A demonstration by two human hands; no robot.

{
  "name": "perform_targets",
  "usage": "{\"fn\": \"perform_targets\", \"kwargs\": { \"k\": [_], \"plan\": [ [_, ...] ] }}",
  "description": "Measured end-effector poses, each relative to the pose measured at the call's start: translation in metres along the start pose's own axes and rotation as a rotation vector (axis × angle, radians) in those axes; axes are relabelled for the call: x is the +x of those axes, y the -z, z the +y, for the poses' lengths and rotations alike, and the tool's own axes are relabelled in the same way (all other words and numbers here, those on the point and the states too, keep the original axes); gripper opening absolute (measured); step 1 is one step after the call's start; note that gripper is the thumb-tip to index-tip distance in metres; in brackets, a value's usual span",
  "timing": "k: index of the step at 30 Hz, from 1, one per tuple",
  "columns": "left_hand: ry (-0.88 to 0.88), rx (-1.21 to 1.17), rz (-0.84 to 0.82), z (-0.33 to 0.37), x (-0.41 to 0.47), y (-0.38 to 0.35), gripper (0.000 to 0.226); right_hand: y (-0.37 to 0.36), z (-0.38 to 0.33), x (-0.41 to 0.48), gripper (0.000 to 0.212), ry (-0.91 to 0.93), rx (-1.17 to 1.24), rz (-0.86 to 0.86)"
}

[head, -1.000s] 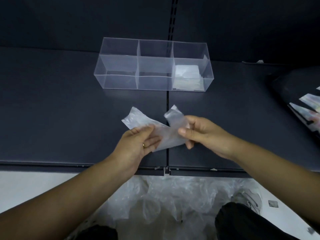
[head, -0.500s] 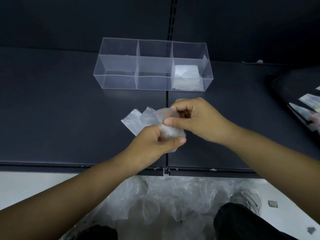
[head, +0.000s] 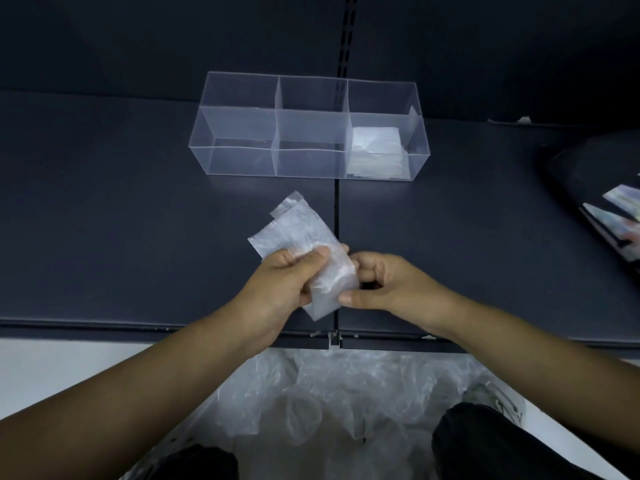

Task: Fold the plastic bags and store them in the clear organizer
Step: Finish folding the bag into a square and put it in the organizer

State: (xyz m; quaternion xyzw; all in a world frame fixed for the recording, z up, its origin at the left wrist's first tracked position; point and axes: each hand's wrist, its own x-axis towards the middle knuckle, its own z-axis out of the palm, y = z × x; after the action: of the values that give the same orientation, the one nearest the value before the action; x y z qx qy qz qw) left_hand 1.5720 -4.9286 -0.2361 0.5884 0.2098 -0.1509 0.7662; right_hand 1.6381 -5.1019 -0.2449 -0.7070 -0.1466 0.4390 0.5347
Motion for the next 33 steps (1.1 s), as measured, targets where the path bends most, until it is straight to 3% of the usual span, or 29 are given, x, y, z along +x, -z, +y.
{"fn": "perform_targets", "kwargs": {
  "k": [4,7,10,16,19,21,22,24,27,30,33],
  "plan": [
    [0.044,-0.118,0.031,-0.012,0.008,0.009,0.023,-0.003,0.004,-0.002,0.018,-0.024,-0.237,0.055],
    [0.103,-0.179,0.147,-0.016,0.017,0.020,0.020,-0.003,0.005,-0.002,0.017,-0.075,-0.445,0.082],
    [0.132,-0.124,0.317,-0.018,0.028,0.029,0.015,-0.003,0.008,-0.005,0.015,-0.102,-0.480,0.115],
    [0.024,0.011,0.414,-0.013,0.037,0.037,0.012,-0.001,0.011,-0.010,0.005,-0.115,-0.467,0.203],
    [-0.139,0.189,0.524,-0.012,0.037,0.044,0.015,-0.001,0.010,-0.011,0.005,-0.145,-0.482,0.196],
    [-0.413,0.488,0.600,-0.012,0.025,0.044,0.024,-0.001,0.010,-0.012,0.006,-0.153,-0.490,0.192],
    [-0.569,0.663,0.570,-0.014,0.017,0.040,0.026,-0.001,0.010,-0.013,0.007,-0.155,-0.488,0.191],
    [-0.711,0.954,0.297,-0.029,-0.002,0.023,0.034,-0.001,0.008,-0.014,0.007,-0.161,-0.474,0.191],
    [-0.598,1.243,-0.111,-0.059,-0.020,0.003,0.077,-0.002,0.005,-0.016,0.006,-0.176,-0.448,0.187],
    [-0.632,1.348,-0.131,-0.075,-0.021,0.001,0.087,-0.002,0.002,-0.023,0.007,-0.213,-0.269,0.157],
    [-0.688,1.264,-0.065,-0.073,-0.020,-0.002,0.069,-0.002,-0.003,-0.033,0.011,-0.221,-0.098,0.101]
  ]
}}
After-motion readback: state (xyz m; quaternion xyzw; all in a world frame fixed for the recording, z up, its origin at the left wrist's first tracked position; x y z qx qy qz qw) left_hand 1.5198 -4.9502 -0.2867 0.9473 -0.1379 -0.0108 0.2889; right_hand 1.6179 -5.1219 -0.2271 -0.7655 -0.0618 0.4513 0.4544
